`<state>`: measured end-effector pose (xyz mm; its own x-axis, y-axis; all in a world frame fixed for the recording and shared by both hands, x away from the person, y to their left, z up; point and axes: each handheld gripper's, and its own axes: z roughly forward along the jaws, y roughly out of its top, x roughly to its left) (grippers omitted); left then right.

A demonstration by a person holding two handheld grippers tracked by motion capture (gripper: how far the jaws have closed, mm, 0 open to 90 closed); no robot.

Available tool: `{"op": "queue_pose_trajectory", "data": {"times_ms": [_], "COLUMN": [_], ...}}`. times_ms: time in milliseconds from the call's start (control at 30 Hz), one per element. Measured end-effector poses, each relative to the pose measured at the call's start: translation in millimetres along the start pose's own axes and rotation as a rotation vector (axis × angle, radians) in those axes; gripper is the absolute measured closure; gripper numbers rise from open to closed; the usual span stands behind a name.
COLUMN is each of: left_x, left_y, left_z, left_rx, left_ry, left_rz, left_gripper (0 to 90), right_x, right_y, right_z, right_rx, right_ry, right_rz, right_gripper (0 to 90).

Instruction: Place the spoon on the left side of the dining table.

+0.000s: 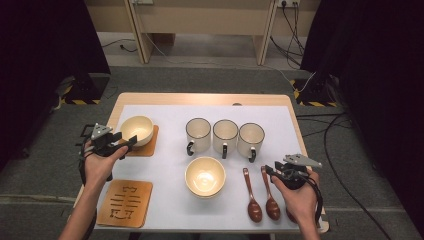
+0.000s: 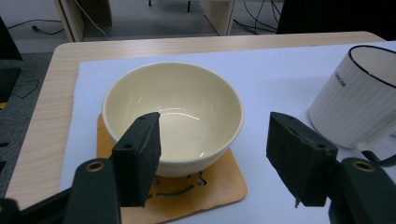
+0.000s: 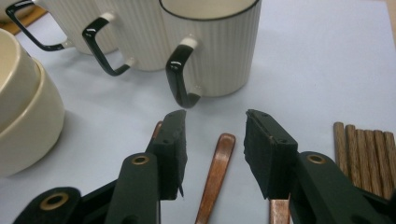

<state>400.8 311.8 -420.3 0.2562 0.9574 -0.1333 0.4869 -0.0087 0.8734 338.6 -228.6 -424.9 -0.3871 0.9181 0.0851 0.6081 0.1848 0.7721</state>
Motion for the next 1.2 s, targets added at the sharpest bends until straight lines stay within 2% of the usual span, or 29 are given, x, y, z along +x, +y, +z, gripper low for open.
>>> {"op": "queue_pose_trajectory", "data": {"times_ms": [200, 400, 733, 1200], "left_x": [0.3, -0.3, -0.7, -1.7], "left_y": [0.5, 1.0, 3.7, 4.0], "left_z": [-0.3, 3.3, 2.3, 2.5], "left_rx": [-0.002, -0.002, -0.012, -0.011], "left_ry": [0.002, -0.016, -0.02, -0.026], "left_rz": [0.003, 0.003, 0.004, 0.007], "left_gripper": [34.8, 34.8, 34.7, 35.1], "right_x": [-3.9, -4.3, -1.7, 3.3], "right_y": [-1.2, -5.1, -7.9, -6.4], "right_z": [3.0, 9.4, 29.9, 47.4], "right_rx": [0.087, 0.187, 0.33, 0.446], "right_ry": [-0.012, -0.014, 0.002, -0.023], "right_rz": [0.018, 0.062, 0.08, 0.128], "right_gripper": [61.3, 62.9, 67.6, 73.3]}}
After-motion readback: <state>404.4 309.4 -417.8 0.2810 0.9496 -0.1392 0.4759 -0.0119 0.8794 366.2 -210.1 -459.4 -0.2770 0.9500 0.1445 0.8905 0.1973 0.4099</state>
